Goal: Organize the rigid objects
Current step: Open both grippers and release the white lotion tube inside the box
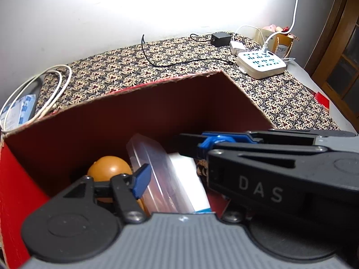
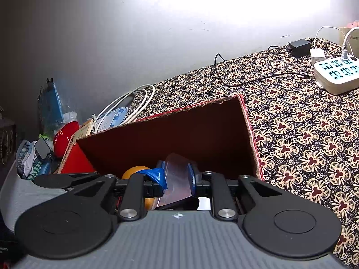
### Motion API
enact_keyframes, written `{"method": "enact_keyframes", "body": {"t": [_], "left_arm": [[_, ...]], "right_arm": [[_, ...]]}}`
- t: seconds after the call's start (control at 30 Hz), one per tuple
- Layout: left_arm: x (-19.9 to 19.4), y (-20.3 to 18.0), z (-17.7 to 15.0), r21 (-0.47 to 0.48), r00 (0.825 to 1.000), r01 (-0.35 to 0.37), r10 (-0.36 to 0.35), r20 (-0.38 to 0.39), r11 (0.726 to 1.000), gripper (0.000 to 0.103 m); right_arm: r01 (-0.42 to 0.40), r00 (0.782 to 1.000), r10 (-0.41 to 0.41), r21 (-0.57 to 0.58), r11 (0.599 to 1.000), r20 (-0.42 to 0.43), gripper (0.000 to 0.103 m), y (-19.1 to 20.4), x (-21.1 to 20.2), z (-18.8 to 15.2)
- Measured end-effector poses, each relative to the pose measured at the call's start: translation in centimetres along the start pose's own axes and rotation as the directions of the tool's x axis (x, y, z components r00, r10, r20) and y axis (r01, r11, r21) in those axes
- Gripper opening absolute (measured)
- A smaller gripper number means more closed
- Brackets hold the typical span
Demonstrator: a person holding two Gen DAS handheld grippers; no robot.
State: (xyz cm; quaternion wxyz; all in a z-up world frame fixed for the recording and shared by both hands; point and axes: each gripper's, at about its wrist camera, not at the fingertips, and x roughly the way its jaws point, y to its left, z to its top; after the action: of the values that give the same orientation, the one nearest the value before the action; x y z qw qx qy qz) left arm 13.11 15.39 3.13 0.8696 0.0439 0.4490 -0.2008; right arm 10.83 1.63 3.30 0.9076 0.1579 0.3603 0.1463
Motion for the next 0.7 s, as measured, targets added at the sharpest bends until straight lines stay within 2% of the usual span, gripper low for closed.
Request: {"method": "enact_keyframes", "body": {"t": [0.23, 0.33, 0.4, 0.7], "left_arm": [[-0.2, -0.1, -0.1, -0.017, 0.999, -0.033, 0.033, 0.004, 0.999, 0.066], [-0.3, -0.4, -0.3, -0.015, 0.997, -0.077, 0.077, -0.003, 0.997, 0.067], [-0.6, -0.6, -0.5, -0.009, 0.994, -0.111, 0.111, -0.007, 0.994, 0.068], [-2.4, -1.0, -1.4, -0.036, 0.977, -0.214, 0.214, -0.017, 0.976, 0.070]], "right_arm": [[0.016, 1.000, -0.015, -0.011, 1.000, 0.021, 0.003, -0.1, -0.9, -0.1], [0.027, 0.999, -0.026, -0.029, 0.999, 0.034, 0.003, 0.1, -1.5, -0.4], [0.039, 0.998, -0.037, -0.041, 0.998, 0.047, 0.007, 0.3, -1.8, -0.6], [0.037, 0.998, -0.035, -0.027, 0.999, 0.059, 0.008, 0.1, -3.2, -1.3]]}}
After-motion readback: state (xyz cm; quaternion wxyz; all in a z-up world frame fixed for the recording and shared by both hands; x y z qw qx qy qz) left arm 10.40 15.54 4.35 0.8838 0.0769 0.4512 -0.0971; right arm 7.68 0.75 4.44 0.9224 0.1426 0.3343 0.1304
